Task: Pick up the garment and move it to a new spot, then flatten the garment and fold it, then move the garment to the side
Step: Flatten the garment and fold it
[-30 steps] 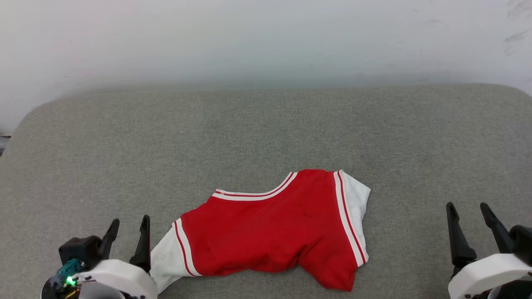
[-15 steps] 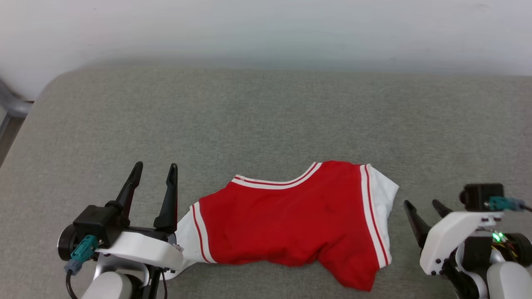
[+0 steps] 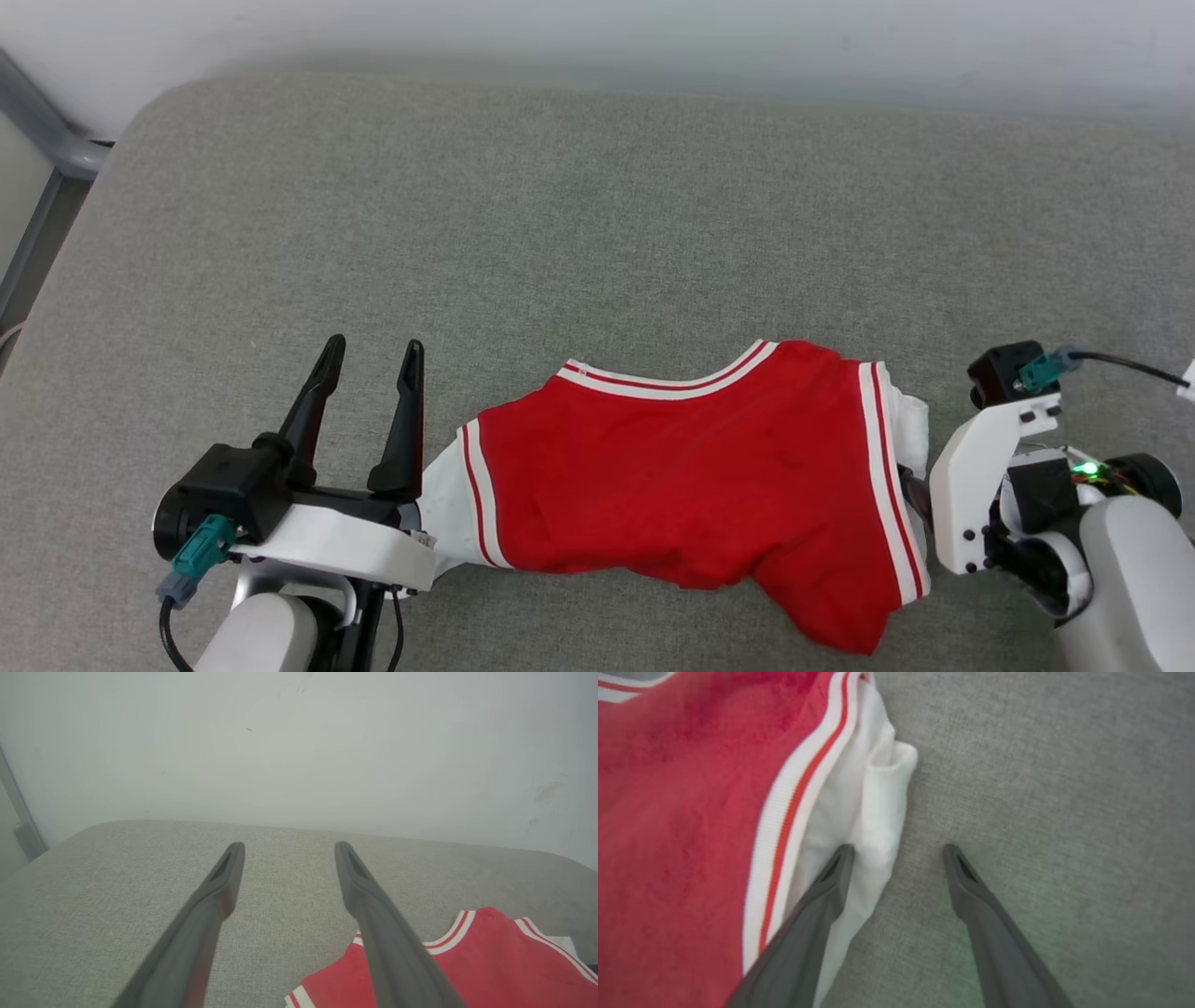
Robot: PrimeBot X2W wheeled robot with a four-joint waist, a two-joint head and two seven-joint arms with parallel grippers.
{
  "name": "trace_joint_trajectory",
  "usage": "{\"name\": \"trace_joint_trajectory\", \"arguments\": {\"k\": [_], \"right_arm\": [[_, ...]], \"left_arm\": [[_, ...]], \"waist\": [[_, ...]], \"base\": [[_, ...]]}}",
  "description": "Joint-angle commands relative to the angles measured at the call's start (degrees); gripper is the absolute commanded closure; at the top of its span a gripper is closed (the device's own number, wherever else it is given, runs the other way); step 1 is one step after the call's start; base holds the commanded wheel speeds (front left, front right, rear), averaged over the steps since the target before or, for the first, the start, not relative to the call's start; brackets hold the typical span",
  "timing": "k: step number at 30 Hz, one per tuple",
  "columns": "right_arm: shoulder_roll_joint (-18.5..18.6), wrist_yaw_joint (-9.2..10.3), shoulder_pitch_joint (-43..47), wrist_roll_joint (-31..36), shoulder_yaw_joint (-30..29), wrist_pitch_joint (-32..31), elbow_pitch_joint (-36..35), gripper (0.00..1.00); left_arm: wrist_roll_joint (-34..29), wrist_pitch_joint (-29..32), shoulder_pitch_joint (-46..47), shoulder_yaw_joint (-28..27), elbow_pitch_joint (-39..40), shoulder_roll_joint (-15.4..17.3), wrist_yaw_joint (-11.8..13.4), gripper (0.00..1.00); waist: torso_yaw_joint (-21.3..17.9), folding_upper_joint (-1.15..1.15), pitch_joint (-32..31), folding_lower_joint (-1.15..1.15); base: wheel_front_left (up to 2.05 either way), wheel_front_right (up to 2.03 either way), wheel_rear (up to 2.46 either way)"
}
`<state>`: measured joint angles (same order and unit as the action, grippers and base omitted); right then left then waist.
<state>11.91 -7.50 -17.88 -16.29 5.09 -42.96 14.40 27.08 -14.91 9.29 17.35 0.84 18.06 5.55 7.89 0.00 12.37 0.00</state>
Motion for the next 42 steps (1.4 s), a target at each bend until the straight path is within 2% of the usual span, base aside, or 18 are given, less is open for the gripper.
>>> {"name": "trace_joint_trajectory", "arguments": {"k": [1,3,4,6,7,11,14,23,28,31,34,38,42], "right_arm": [[1.0,0.02,-0.7,-1.1,2.4,-1.9,2.9,0.00],[1.0,0.01,-0.3,-2.4,4.7,-3.5,5.0,0.00],[1.1,0.00,0.0,-2.9,5.7,-4.2,5.8,0.38],[1.4,-0.07,0.3,-4.2,7.1,-4.5,7.0,0.83],[1.7,-0.07,0.1,-4.6,7.5,-4.2,7.3,1.00],[3.1,0.05,-1.8,-5.2,6.0,0.2,5.6,1.00],[3.6,0.05,-1.7,-5.3,1.6,4.1,3.1,1.00],[1.9,0.04,6.4,-2.9,-8.1,6.5,-6.5,1.00],[-0.6,0.04,12.4,-1.0,-13.1,5.7,-12.9,1.00],[-2.4,0.04,15.5,0.0,-14.8,4.5,-16.1,1.00],[-4.0,0.04,17.6,0.3,-15.3,3.4,-18.2,1.00],[-5.9,0.03,18.9,-0.2,-13.9,3.5,-19.3,1.00],[-6.6,0.03,18.5,-0.4,-12.6,4.2,-18.8,1.00]], "left_arm": [[-0.3,-0.3,0.7,-0.7,-0.4,-0.3,-0.6,0.00],[-0.6,-0.3,0.8,-1.1,-0.6,-0.9,-1.1,0.00],[-0.7,-0.3,0.7,-1.5,-0.7,-1.2,-1.5,0.00],[-0.8,-0.3,0.1,-1.9,-1.2,-1.5,-1.9,0.00],[-0.9,-0.3,0.0,-2.2,-1.4,-1.6,-2.0,0.00],[-1.1,-0.3,-0.6,-2.4,-2.9,-1.6,-2.5,0.00],[-0.5,-0.1,-1.4,-2.4,-4.3,-1.6,-2.9,0.00],[3.6,5.4,-3.0,-3.3,-6.0,0.8,-4.6,0.00],[7.7,14.3,-4.2,-3.5,-5.9,4.0,-6.1,0.00],[10.7,23.4,-4.7,-2.4,-5.8,6.7,-7.2,0.00],[13.4,32.0,-5.0,-1.3,-5.4,9.1,-7.9,0.00],[16.3,41.8,-4.2,0.3,-7.5,10.9,-7.1,0.00],[17.1,44.0,-2.5,1.3,-10.9,10.1,-7.6,0.00]], "waist": [[0.3,0.00,0.8,0.00],[0.4,0.00,1.0,0.00],[0.4,0.00,1.0,0.00],[0.3,0.00,1.0,0.00],[0.3,0.00,0.9,0.00],[-0.1,0.00,0.1,0.00],[-0.2,0.00,-1.0,0.00],[-2.6,0.00,-4.4,0.00],[-4.9,0.00,-5.9,0.00],[-6.2,0.00,-6.4,0.00],[-7.5,0.00,-6.6,0.00],[-10.2,0.00,-5.2,0.00],[-11.4,0.00,-3.4,0.00]], "base": [[0.00,0.00,0.00],[0.00,0.00,0.00],[0.00,0.00,0.00],[0.00,0.00,0.00],[0.00,0.00,0.00],[0.00,0.00,0.00],[0.00,0.00,0.00],[0.00,0.00,0.00],[0.00,0.00,0.00],[0.00,0.00,0.00],[0.00,0.00,0.00],[0.00,0.00,0.00],[0.00,0.00,0.00]]}}
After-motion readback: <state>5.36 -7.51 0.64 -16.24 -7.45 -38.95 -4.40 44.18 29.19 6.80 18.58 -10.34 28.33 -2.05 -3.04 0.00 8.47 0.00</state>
